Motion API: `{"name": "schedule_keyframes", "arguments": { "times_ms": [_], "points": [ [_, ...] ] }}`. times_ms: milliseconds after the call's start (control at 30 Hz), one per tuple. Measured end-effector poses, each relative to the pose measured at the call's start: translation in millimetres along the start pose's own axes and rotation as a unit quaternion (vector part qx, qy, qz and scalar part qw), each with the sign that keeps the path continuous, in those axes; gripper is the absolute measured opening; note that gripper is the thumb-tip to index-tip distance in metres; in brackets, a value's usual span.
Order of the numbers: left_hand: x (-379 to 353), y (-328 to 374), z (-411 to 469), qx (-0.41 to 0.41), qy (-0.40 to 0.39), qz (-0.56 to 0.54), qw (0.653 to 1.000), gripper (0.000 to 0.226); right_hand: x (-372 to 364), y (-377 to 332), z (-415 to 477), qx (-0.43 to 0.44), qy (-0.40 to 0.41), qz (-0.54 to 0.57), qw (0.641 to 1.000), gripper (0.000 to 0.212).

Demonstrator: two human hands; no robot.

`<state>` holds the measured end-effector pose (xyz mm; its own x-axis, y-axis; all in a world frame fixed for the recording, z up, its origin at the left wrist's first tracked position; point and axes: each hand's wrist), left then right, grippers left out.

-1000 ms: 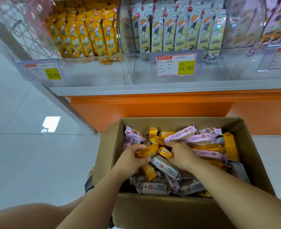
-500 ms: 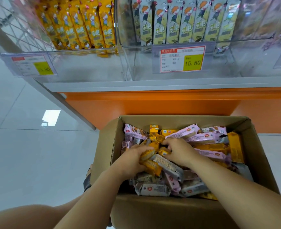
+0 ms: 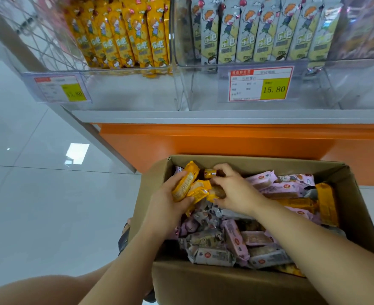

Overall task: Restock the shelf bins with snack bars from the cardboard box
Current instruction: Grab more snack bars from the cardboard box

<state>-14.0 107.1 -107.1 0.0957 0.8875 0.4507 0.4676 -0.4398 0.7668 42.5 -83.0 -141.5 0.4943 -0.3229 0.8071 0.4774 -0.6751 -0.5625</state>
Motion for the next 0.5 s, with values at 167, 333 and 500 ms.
{"name": "schedule_keyframes", "arguments": {
  "times_ms": [167, 333, 500],
  "points": [
    [4, 2, -10, -0.014, 0.036, -0.032, 0.999, 0.063, 0, 2, 13, 0.03, -0.072, -0.031, 0.996, 0.078],
    [6, 6, -13, -0.01, 0.057, -0.06, 0.997, 0.056, 1, -3, 18, -0.008, -0.111, -0.042, 0.993, 0.088],
    [1, 2, -14, 0.0, 0.062, -0.062, 0.996, 0.058, -6, 3, 18, -0.071, -0.095, 0.009, 0.993, 0.088]
  ]
}}
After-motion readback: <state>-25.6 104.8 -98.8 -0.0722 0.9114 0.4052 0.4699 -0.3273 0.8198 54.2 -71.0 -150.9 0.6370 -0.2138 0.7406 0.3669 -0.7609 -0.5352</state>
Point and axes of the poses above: each hand's wrist, its own z-axis towards the middle knuckle, its own x-axis out of the back of the hand, y = z × x, and after that the axes turned 13 degrees about x, right-handed
